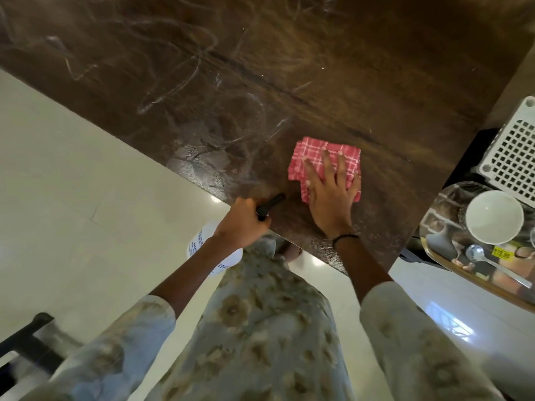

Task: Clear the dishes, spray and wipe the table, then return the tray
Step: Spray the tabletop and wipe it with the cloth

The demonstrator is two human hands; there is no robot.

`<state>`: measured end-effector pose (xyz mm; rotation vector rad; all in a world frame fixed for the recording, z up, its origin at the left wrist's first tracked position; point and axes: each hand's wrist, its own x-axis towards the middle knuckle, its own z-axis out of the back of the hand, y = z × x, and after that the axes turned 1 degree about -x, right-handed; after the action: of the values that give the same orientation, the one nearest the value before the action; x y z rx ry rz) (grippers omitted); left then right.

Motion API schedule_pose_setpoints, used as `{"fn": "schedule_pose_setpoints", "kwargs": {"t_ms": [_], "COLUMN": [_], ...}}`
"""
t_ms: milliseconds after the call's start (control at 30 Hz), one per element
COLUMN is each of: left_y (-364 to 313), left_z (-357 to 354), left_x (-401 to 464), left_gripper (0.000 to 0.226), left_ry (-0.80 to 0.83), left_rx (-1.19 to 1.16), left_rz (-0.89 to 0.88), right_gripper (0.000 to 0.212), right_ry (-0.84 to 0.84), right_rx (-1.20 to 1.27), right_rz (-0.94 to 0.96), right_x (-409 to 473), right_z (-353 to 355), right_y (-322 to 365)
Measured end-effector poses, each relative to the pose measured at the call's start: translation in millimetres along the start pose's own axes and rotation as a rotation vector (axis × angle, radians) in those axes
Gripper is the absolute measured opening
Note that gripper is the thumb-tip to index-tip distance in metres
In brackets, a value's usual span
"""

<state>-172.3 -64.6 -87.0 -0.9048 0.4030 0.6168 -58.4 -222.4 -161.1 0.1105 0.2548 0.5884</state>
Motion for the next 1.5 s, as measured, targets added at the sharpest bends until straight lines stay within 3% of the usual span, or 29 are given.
{"fn": "schedule_pose_setpoints", "kwargs": {"t_ms": [133,200,267,333,400,467,600,733,867,933,1033,1500], "left_y": [7.6,14.4,18.2,19.3,19.9,29.3,42.1,52.0,62.1,64.1,73.3,86.3], "left_z": [0.6,1.9,5.2,9.3,12.7,12.3,12.0,17.1,23.2,27.7,33.2,60.9], "left_x": [-8.7,-9.9,-10.5,-12.0,-13.4,-11.6,-9.9,-10.4,-9.4,-9.3,-8.3,-3.5], "left_gripper": [0.006,0.023,0.022,0.009,0.006,0.004,0.045,0.038,0.027,0.018,0.022,0.032], "left_ry": [-0.012,-0.019,-0.028,-0.028,-0.028,-0.022,0.005,0.029,0.024,0.032,0.052,-0.043], "left_rx": [-0.012,-0.039,-0.029,-0.039,-0.036,-0.018,0.065,0.058,0.024,0.033,0.062,0.017], "left_rz": [-0.016,-0.017,-0.01,0.008,-0.009,0.016,0.092,0.124,0.138,0.137,0.151,0.25], "right_gripper": [0.053,0.049,0.045,0.065,0.071,0.06,0.056,0.053,0.058,0.057,0.053,0.06], "right_ry": [0.046,0.059,0.037,0.033,0.054,0.071,0.057,0.06,0.097,0.091,0.087,0.077], "right_rx": [0.074,0.066,-0.002,-0.077,-0.118,-0.108,-0.053,-0.056,-0.145,-0.141,-0.117,-0.087], "right_rz": [0.188,0.311,0.398,0.447,0.432,0.329,0.046,0.192,0.396,0.308,0.174,0.18], "right_x": [-6.7,-28.5,-48.0,-58.8,-57.7,-45.0,-9.6,-15.1,-50.8,-58.3,-57.8,-49.1], "right_z": [-13.7,-21.1,-26.1,-25.5,-19.1,-12.4,-9.5,-20.2,-24.1,-20.4,-13.8,-17.3], "right_y": [52.7,62.0,50.3,26.8,3.8,-0.6,47.9,80.5,47.3,30.6,30.9,41.1]}}
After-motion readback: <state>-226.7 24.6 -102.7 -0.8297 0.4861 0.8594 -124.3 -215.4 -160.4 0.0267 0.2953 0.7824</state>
